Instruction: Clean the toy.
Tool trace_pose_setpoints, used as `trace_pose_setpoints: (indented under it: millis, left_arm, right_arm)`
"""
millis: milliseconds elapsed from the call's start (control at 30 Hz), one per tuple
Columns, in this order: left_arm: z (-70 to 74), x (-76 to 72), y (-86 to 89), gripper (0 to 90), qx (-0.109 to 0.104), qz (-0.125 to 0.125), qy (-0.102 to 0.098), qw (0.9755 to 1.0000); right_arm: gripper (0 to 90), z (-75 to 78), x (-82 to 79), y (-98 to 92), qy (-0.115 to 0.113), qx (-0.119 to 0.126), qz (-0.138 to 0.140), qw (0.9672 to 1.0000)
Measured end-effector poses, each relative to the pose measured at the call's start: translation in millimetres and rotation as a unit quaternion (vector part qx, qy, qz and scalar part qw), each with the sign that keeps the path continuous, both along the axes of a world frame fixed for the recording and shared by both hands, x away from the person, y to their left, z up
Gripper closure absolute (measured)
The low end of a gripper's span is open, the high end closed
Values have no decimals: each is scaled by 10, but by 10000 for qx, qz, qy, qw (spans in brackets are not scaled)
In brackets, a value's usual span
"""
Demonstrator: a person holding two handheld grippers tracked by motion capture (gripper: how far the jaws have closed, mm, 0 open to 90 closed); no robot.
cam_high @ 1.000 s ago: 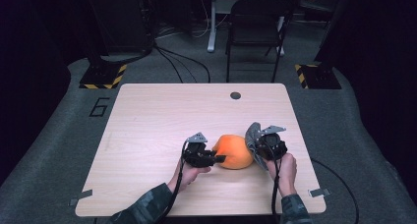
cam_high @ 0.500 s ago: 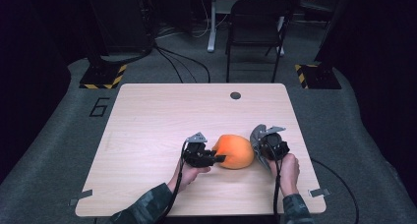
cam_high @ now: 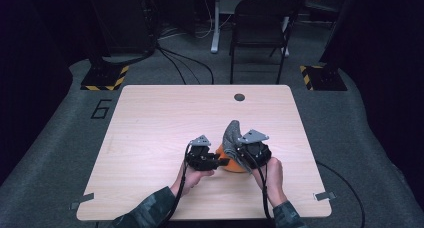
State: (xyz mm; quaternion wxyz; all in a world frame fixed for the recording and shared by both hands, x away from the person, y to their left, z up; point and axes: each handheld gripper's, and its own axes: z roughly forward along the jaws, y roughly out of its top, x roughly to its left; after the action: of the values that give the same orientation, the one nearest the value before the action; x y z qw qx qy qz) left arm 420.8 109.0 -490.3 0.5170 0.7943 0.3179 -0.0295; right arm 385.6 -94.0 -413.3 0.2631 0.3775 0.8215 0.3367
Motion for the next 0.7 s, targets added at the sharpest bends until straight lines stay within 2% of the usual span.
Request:
trace_pose_setpoints:
  millis: [167,300,433,533,567,700]
  left_arm:
    - [9,-7,-14,688,40,-36,-60,10000]
    - [8,-5,-11,688,37,-39,-54,10000]
    - [9,-11,-9,688,18,-20,9,10000]
    - [8,-7,-10,687,15,-25,-15,10000]
    - [8,-8,-11,687,14,-25,-16,10000]
    - [8,-7,-12,687,13,-27,-17,10000]
  right_arm:
    - [732,10,35,-120,137,66,-176,9997]
    - [732,-3,75,-211,168,26,-315,9994]
    - [732,-45,129,-327,275,-11,-519,9983]
    - [733,-77,159,-389,335,-21,-629,9975]
    - [734,-128,189,-444,379,-36,-791,9961]
    - [735,-182,229,-509,480,-85,-920,9946]
